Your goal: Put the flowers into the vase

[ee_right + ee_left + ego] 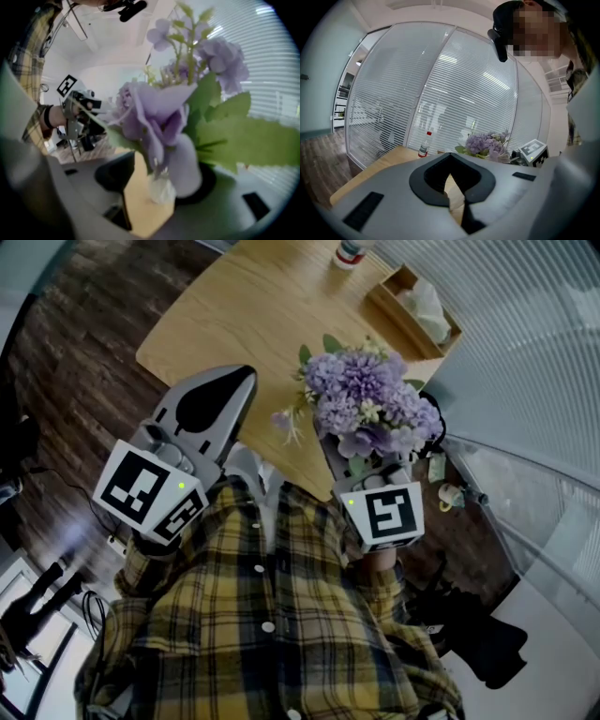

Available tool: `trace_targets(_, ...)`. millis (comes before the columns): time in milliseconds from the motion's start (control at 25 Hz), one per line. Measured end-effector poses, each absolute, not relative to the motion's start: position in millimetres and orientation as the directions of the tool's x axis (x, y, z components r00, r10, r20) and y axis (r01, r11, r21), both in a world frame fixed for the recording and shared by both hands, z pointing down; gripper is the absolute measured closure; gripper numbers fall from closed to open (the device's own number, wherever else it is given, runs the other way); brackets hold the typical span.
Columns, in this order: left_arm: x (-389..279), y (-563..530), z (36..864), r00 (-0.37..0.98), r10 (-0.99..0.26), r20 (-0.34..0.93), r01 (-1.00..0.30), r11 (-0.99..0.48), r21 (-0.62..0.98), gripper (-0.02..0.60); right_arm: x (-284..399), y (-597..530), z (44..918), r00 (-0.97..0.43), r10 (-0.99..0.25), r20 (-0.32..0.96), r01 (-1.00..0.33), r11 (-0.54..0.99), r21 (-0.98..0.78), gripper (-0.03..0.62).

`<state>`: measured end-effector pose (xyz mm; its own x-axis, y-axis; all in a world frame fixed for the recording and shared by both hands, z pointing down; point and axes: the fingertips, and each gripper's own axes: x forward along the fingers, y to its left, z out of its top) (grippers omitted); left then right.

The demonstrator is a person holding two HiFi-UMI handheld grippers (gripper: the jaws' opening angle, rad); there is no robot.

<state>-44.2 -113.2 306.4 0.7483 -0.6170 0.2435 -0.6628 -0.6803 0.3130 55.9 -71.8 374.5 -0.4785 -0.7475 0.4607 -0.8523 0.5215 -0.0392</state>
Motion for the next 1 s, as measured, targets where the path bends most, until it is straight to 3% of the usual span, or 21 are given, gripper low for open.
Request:
trace_targets(240, -44.5, -110.3, 306.0, 0.750, -0.616, 0.240, -0.660, -0.683, 0.313, 0.574, 58.0, -69.9, 387.1, -0.412, -0.706, 0.576, -0.862, 0.506, 0.003, 0.329)
trace_targets(1000, -53.7, -111.6, 304.2, 0.757, -0.614, 0.223, -0.651, -0.685, 0.327, 0.574, 64.2, -64.0, 382.6, -0.326, -0.696, 0.640, -0.892, 0.451, 0.037, 0.329)
